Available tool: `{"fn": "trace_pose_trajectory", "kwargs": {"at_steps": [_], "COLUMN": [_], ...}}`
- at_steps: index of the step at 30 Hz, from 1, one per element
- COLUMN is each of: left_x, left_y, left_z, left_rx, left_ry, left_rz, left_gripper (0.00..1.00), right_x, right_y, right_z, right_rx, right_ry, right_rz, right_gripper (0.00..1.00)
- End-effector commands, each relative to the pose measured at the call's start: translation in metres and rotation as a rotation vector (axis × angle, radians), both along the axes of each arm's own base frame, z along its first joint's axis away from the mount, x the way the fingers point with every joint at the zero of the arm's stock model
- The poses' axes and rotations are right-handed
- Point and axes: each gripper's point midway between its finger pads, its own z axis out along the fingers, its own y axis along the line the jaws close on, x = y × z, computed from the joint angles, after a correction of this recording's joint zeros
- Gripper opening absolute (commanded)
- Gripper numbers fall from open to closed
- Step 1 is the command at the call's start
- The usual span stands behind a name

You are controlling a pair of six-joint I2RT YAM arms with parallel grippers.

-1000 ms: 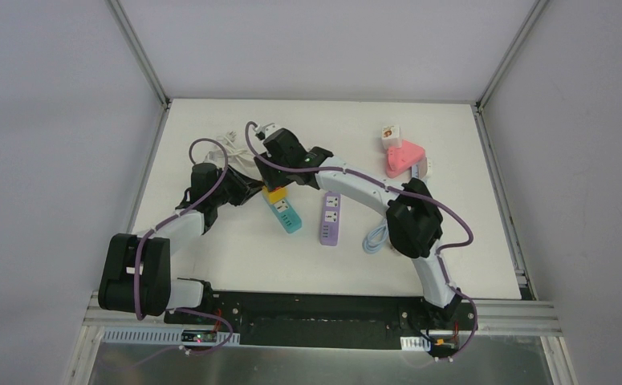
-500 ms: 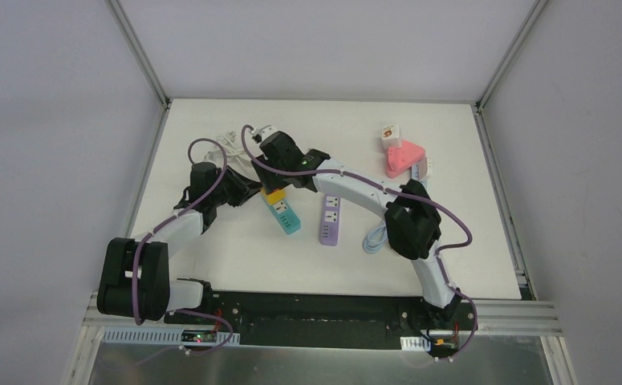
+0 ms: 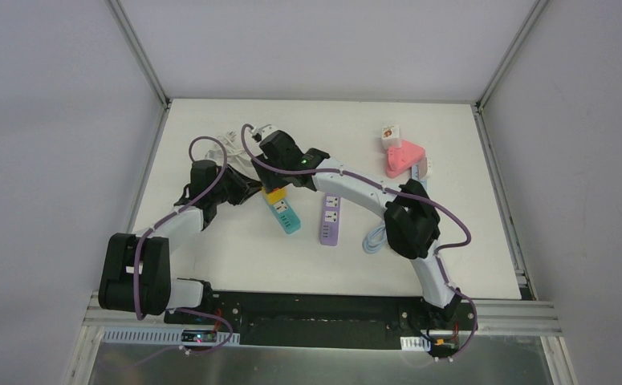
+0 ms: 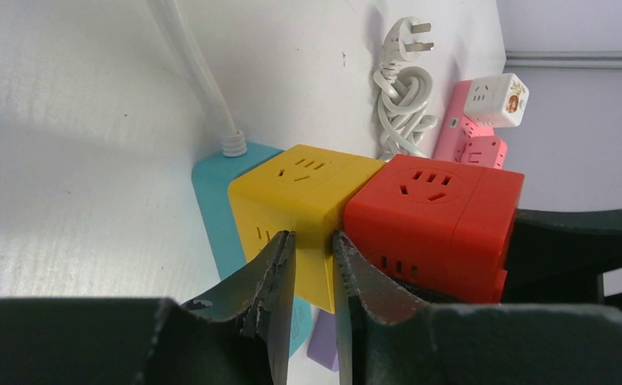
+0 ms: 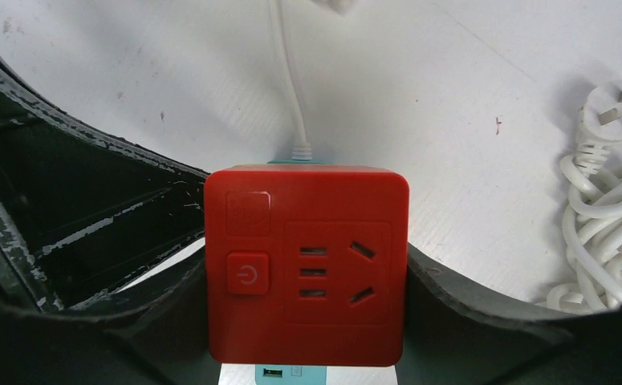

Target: Pull the plug off the socket

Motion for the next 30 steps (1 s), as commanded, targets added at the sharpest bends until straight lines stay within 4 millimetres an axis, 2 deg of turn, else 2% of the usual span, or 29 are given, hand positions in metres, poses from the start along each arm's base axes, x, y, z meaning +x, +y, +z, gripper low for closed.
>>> {"fn": "trace_pose_trajectory", "kwargs": {"at_steps": [1,4,6,9,11,14,20,22,25,27,30], "left_x": [-0.087,-0.088,-0.089,-0.09,-0.091,-0.092,-0.092,-0.092,-0.093,-0.093,-0.095], "left_y": [0.023,0.023,0.023,0.022,0.022,0.021,0.021,0.021,0.02,0.02,0.019], "left_z": [-0.098,-0.101,-0.103,-0.104,-0.105,-0.105,-0.105,-0.105,-0.106,-0.107,-0.108], "left_rx": [0.174,0.174,0.173,0.168,0.167,0.166,0.167,0.166,0.163,0.16,0.157], "left_ry": [0.424,0.432,0.439,0.444,0.446,0.447,0.448,0.449,0.451,0.454,0.456], "left_rz": [-0.019,-0.021,-0.024,-0.026,-0.027,-0.029,-0.032,-0.034,-0.037,-0.037,-0.04], "left_gripper": [0.22,0.21,0.21,0.21,0.21,0.21,0.19,0.18,0.18,0.17,0.17], "right_x": [-0.014,-0.024,-0.021,-0.01,-0.003,-0.001,-0.019,-0.031,-0.026,-0.019,-0.011], "right_y": [0.035,0.041,0.042,0.033,0.027,0.025,0.039,0.049,0.046,0.045,0.04], "right_z": [0.076,0.081,0.067,0.044,0.04,0.046,0.076,0.067,0.049,0.053,0.07], "right_rx": [0.352,0.404,0.307,0.136,0.094,0.105,0.396,0.358,0.187,0.168,0.204], "right_ry": [0.107,0.156,0.079,-0.027,-0.064,-0.071,0.17,0.169,0.049,0.009,-0.007], "right_rz": [0.088,0.122,0.105,0.051,0.036,0.034,0.12,0.156,0.104,0.084,0.075], "right_gripper": [0.0,0.0,0.0,0.0,0.0,0.0,0.0,0.0,0.0,0.0,0.0]}}
